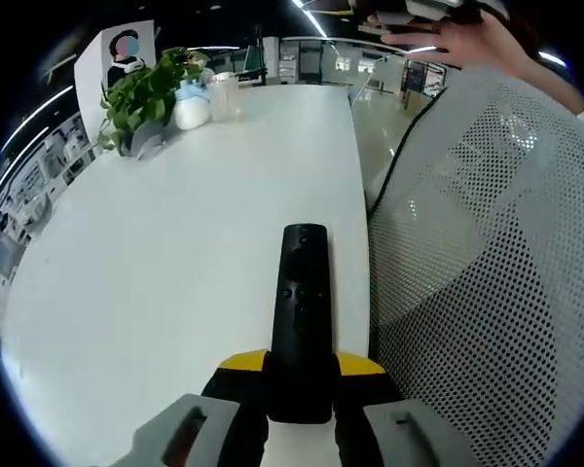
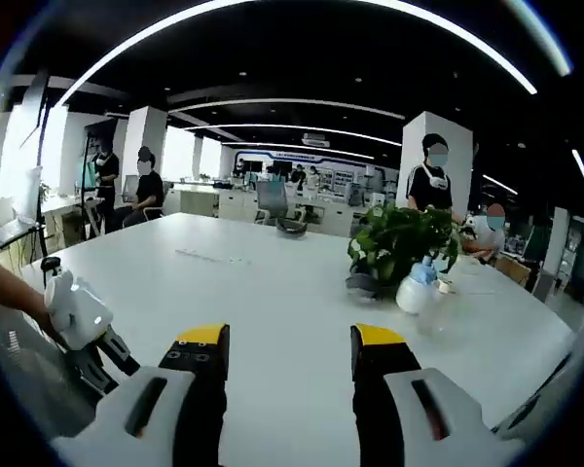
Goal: Press the specified remote control buttons in sequence, fully releasing each button before pressing the next.
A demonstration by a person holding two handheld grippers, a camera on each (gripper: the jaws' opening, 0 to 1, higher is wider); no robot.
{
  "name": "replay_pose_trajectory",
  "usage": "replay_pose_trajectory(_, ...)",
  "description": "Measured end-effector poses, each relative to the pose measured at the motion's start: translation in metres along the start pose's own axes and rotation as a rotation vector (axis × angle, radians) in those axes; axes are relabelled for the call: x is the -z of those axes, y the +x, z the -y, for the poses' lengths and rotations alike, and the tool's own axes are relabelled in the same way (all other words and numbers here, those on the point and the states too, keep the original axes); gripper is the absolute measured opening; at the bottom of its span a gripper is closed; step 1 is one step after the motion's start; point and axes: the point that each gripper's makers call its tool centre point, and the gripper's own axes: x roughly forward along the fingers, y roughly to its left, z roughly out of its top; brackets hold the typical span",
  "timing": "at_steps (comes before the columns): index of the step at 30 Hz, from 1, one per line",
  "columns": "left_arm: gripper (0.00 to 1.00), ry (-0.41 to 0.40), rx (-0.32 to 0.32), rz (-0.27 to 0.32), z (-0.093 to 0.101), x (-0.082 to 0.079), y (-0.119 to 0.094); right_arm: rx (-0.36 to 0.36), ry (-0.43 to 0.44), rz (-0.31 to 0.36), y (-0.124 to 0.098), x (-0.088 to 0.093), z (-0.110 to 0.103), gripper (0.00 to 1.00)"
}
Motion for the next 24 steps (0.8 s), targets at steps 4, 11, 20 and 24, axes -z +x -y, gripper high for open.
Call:
replay_pose_trajectory(4,0.23,0.013,0.017,0.011,-0.001,0.001,-0.001,-0.021,-0.027,-0.066,0.004,0.013,-0.005,0.49)
replay_pose_trajectory(11,0.23,0.061,0.004,-0.027,-0.018,0.002,-0.005,0.016,-0.012,-0.114,0.003,0.022,0.006,0.49)
replay_pose_trajectory(20,0.23,0.099,-0.051,-0.034,-0.055,0.001,-0.016,0.061,-0.029,-0.192,0.002,0.037,0.014,0.51)
replay_pose_trajectory(24,0.23,0.126,-0.064,-0.061,-0.073,0.004,-0.021,0.062,-0.033,-0.224,0.002,0.043,0.015,0.51)
